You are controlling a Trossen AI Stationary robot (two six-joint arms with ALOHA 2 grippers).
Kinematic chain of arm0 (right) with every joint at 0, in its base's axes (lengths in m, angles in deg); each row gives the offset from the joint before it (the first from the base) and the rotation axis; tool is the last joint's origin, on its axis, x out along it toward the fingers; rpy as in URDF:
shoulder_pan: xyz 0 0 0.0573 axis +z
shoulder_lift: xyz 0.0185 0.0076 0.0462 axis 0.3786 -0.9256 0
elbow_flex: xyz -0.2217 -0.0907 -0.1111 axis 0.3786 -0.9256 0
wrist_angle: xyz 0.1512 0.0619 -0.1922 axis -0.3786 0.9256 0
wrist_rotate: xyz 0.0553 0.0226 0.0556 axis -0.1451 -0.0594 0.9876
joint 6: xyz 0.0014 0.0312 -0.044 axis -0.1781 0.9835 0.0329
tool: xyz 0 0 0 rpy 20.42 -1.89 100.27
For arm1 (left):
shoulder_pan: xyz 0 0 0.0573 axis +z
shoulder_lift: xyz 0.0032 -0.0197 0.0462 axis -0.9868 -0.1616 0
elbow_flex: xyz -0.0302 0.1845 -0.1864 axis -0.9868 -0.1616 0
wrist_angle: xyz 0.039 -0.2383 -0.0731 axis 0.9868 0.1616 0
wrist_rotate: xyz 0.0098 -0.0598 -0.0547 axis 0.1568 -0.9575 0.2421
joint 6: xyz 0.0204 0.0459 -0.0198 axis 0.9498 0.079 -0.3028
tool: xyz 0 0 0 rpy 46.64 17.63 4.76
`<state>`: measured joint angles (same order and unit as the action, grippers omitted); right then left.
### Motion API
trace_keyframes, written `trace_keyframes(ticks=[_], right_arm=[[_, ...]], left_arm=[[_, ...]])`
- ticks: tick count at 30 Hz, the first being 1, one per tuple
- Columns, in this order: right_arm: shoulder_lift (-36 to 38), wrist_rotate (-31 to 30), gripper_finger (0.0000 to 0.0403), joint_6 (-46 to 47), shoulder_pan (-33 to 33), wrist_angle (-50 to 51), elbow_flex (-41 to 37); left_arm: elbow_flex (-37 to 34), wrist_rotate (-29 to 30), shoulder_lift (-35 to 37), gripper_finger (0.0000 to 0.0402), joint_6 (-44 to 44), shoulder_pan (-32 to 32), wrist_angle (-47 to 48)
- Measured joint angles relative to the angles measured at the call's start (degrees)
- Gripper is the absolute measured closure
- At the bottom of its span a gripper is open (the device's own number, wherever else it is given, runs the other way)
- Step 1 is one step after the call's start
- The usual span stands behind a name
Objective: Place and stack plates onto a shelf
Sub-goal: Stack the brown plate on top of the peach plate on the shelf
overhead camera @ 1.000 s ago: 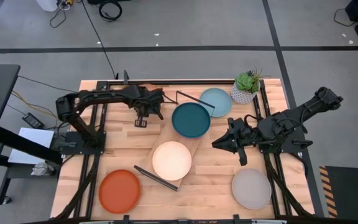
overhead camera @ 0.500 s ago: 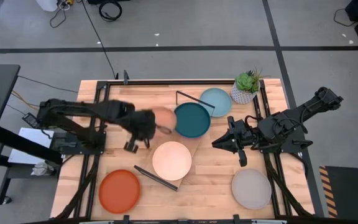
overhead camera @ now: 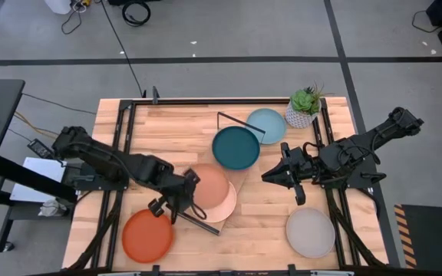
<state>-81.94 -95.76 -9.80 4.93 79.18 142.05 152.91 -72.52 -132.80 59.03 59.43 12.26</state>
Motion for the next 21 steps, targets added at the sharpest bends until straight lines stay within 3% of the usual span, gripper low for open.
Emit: trace_keyframes(ticks=[10, 21], right_arm=[[0.0, -0.4, 0.0355, -1.6, 0.0, 0.1, 0.0], [0.0, -0.2, 0.0355, -1.7, 0.0, -0.3, 0.0]], left_arm=[[0.0, 4.7, -5.1, 0.0385, 11.9, -1.5, -0.1], [0.0, 4.7, -7.5, 0.0352, 10.8, -0.6, -2.8]])
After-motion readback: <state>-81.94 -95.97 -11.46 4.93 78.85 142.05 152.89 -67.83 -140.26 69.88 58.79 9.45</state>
